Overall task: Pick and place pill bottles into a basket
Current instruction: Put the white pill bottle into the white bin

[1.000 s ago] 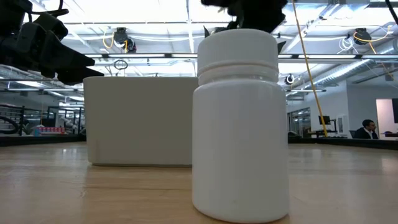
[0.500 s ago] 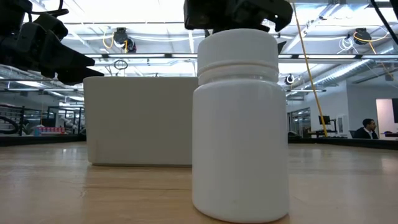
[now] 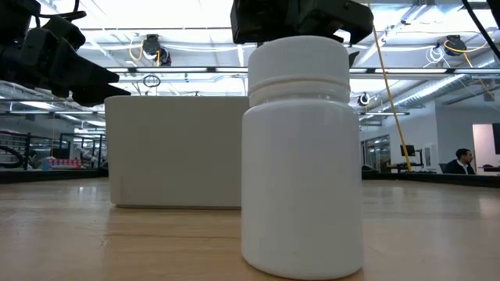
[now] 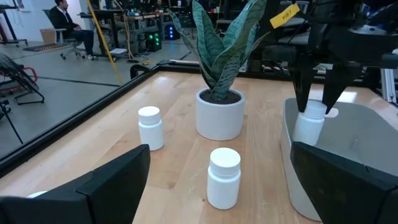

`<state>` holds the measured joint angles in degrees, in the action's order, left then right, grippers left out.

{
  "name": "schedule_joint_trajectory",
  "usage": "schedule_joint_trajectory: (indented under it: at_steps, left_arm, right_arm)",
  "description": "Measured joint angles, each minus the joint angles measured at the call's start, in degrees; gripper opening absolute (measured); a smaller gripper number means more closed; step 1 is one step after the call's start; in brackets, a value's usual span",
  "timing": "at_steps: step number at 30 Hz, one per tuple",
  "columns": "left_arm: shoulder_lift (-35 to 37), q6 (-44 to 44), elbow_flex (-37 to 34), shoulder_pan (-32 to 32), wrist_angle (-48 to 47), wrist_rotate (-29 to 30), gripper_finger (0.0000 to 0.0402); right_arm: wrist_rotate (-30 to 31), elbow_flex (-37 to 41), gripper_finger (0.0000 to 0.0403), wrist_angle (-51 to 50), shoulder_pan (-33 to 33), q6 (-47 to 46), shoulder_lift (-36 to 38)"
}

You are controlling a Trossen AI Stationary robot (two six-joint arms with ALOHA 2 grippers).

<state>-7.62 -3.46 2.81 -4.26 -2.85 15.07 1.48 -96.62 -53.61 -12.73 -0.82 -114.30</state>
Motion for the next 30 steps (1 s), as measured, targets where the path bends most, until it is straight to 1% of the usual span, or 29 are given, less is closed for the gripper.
schedule_joint_trajectory:
  at_steps: [5, 9, 16, 23, 30]
  left_arm:
    - [0.02, 0.00, 0.00, 0.00, 0.00, 0.00, 0.0395]
    - [0.01, 0.00, 0.00, 0.00, 0.00, 0.00, 0.0395]
    - [0.00, 0.01, 0.00, 0.01, 0.01, 0.00, 0.0395]
    - [0.00, 0.01, 0.00, 0.00, -0.02, 0.00, 0.0395]
    - [0.02, 0.00, 0.00, 0.01, 0.00, 0.00, 0.0395]
  right_arm:
    - [0.00, 0.00, 0.0150, 0.53, 0.00, 0.02, 0.00]
    - [0.02, 0.02, 0.0155, 0.75, 0.00, 0.02, -0.08]
    - [0.20, -0.07, 0.0154, 0.22, -0.02, 0.55, -2.56]
    - [0.13, -0.02, 0.0177, 1.37, -0.11, 0.66, -2.64]
    - [-0.09, 0.04, 0.0179, 1.41, -0.11, 1.34, -2.73]
